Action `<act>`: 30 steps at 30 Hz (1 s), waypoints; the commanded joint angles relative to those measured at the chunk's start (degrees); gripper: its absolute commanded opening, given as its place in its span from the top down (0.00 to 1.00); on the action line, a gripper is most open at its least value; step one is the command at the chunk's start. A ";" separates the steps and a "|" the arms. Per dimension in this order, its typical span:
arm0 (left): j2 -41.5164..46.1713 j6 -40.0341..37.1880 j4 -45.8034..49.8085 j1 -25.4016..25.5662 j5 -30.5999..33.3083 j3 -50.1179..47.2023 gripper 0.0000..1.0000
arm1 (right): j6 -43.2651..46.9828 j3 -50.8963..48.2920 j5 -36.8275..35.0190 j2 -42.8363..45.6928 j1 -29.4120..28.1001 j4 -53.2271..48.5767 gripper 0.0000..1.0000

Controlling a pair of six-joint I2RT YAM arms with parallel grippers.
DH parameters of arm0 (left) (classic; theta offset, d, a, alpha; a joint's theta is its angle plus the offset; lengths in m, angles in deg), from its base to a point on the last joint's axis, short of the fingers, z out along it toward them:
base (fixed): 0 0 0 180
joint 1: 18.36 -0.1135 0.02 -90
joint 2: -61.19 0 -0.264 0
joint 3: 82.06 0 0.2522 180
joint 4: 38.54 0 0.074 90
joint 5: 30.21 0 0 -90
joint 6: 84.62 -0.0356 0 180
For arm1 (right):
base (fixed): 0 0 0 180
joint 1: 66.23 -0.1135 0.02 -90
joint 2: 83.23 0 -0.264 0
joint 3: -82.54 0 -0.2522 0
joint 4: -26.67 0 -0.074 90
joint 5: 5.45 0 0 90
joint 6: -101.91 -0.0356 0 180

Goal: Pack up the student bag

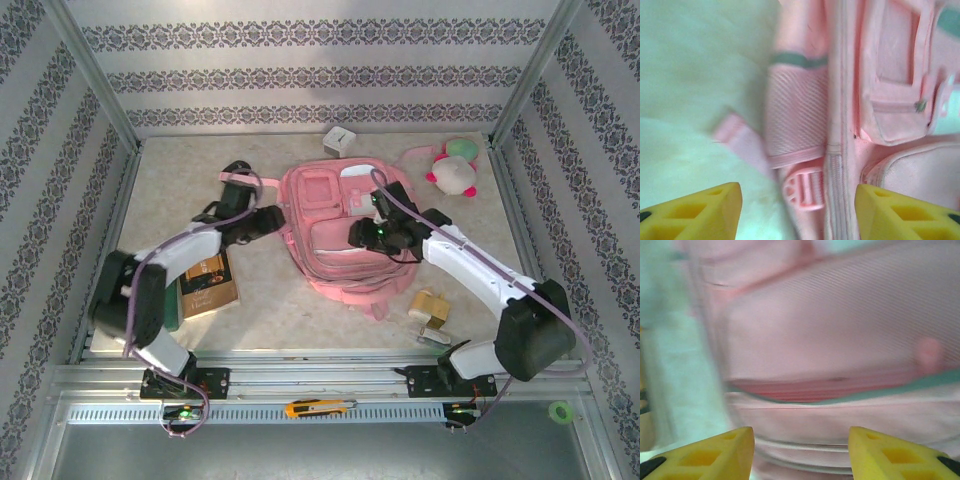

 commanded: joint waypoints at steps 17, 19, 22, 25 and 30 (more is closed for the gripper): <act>17.22 -2.61 25.10 -24.06 5.10 -16.08 0.31 | -13.80 24.97 14.95 -35.63 -26.45 21.69 0.56; 16.86 -3.96 25.34 -24.35 7.09 -16.33 0.31 | -14.85 25.44 15.66 -37.68 -26.76 22.73 0.55; 16.86 -6.87 26.54 -24.68 10.60 -16.59 0.29 | -15.21 26.37 15.65 -39.95 -26.85 22.76 0.54; 17.15 -7.86 26.78 -25.79 11.20 -17.12 0.28 | -15.74 27.37 15.41 -41.87 -26.72 22.69 0.53; 17.19 -7.56 25.49 -26.16 11.14 -17.60 0.24 | -15.88 28.52 15.48 -43.76 -26.85 22.60 0.52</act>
